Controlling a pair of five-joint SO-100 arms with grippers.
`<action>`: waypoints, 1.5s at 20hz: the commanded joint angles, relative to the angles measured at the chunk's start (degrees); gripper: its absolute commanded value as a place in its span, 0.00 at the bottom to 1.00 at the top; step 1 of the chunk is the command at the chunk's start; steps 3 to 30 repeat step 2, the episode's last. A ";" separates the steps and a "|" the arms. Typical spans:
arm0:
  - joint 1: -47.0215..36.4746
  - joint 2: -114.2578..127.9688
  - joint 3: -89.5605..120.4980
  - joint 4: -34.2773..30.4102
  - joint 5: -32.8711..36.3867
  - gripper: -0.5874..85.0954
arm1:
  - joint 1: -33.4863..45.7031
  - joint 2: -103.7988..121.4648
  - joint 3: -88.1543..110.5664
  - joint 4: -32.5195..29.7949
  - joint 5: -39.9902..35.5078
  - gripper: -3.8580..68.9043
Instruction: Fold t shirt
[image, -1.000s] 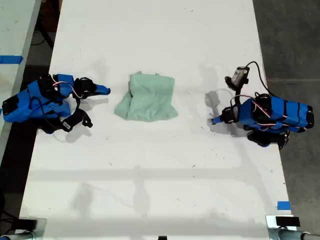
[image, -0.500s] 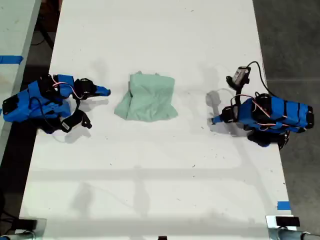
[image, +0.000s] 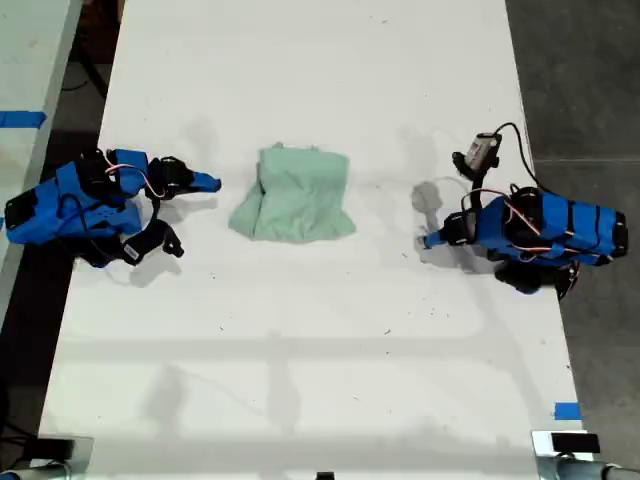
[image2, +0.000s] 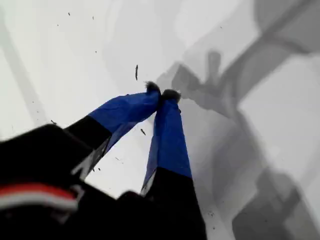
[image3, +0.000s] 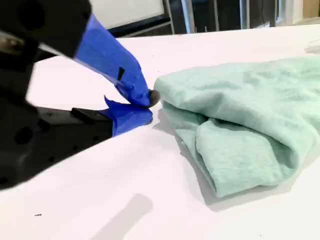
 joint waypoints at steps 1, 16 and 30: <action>0.53 0.53 1.41 0.26 -0.79 0.00 | 0.18 0.44 2.29 0.18 0.53 0.08; 0.53 0.53 1.41 0.26 -0.79 0.00 | 0.18 0.44 2.29 0.18 0.53 0.08; 0.53 0.53 1.41 0.26 -0.79 0.00 | 0.18 0.44 2.29 0.18 0.53 0.08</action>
